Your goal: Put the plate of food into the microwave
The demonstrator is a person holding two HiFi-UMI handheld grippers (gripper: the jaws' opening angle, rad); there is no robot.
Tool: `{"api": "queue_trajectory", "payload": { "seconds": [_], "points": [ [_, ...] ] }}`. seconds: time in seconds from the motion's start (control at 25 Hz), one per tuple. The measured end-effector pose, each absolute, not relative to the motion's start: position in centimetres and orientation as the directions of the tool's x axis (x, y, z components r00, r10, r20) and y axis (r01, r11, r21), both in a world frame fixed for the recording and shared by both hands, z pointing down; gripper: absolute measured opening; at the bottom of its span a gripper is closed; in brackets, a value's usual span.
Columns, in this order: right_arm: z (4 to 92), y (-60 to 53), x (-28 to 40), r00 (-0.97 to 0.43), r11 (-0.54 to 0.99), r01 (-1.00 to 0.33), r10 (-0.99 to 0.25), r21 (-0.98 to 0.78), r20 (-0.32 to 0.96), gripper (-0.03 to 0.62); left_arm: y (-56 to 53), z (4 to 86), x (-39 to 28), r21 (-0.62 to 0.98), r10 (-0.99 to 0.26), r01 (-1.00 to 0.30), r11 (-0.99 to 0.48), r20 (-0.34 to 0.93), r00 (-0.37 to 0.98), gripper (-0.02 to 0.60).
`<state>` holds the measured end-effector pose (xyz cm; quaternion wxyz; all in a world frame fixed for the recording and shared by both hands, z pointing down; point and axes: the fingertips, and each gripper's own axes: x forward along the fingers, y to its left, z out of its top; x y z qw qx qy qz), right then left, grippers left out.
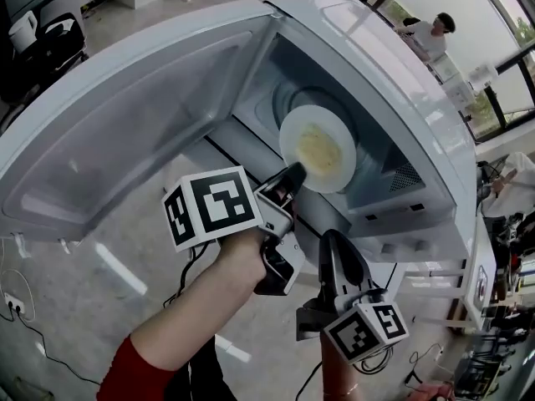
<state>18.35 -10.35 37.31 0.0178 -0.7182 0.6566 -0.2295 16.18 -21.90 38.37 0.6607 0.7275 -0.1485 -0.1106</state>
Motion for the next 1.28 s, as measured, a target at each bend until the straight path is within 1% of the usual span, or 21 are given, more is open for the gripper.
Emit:
{"api": "queue_trajectory", "payload": {
  "seconds": [0.24,0.52,1.28],
  "points": [
    [37.0,-11.8,18.3,0.013,-0.111,-0.942,-0.955,-0.318,0.296,0.012,-24.6,37.4,19.1,0.989,-0.375,-0.098,-0.109,0.05,0.926,0.023],
    [36.7,-12.8,18.0,-0.01,-0.084,-0.947,-0.956,-0.31,0.292,0.012,-26.9,36.6,21.2,0.973,-0.376,-0.167,-0.159,0.097,0.922,0.023],
    [35.9,-14.0,19.2,0.009,-0.1,-0.954,-0.952,-0.283,0.307,0.012,-29.1,37.7,21.9,0.922,-0.341,-0.329,-0.202,0.249,0.906,0.023]
  ]
}}
